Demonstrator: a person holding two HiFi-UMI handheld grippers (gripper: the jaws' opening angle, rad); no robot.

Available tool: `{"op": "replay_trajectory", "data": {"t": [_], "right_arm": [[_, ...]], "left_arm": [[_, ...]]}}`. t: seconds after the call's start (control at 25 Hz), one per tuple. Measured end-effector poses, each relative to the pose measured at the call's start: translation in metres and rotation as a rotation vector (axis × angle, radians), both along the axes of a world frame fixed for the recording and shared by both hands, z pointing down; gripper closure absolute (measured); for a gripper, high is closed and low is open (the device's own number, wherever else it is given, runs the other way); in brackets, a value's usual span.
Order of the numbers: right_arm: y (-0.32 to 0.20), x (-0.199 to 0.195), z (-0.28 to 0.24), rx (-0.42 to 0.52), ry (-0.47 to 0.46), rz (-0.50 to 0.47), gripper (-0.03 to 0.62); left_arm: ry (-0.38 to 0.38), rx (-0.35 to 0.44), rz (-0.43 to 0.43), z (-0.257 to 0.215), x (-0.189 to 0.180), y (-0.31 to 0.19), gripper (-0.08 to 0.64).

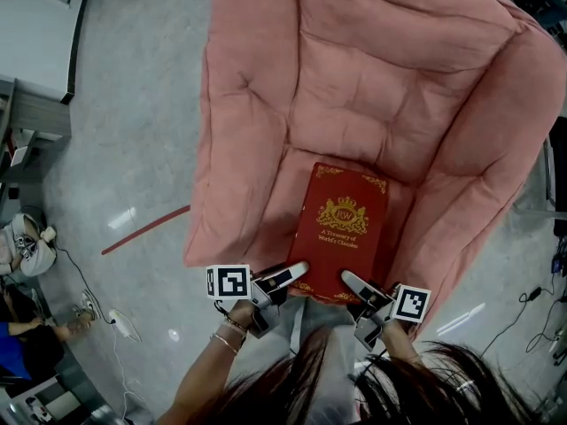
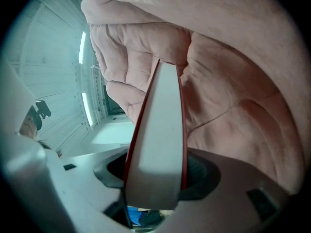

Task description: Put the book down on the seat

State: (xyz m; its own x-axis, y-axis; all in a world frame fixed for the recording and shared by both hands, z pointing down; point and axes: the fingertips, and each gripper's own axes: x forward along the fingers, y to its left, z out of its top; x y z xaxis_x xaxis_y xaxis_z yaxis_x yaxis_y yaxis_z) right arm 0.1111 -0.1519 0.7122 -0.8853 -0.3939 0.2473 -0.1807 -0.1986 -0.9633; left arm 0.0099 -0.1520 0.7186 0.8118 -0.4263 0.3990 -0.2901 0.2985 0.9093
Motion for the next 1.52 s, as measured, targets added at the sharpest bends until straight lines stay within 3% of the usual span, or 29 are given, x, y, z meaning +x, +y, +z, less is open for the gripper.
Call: {"op": "replay_trajectory", "data": {"t": [0.8, 1.32, 1.52], "right_arm": [[0.008, -0.002, 0.024, -0.086, 0.019, 0.048, 0.327], [0.003, -0.006, 0.04, -0.101, 0.127, 0.018, 0.293], [0.007, -0.013, 0.041, -0.117, 0.116, 0.036, 0.281]], "left_arm": [[-0.005, -0.036, -0.025, 0.017, -0.002, -0.001, 0.299], [-0.037, -0.044, 0.063, 0.028, -0.001, -0.005, 0.293], [-0.069, -0.046, 0.095, 0.034, -0.002, 0.001, 0.281]]}}
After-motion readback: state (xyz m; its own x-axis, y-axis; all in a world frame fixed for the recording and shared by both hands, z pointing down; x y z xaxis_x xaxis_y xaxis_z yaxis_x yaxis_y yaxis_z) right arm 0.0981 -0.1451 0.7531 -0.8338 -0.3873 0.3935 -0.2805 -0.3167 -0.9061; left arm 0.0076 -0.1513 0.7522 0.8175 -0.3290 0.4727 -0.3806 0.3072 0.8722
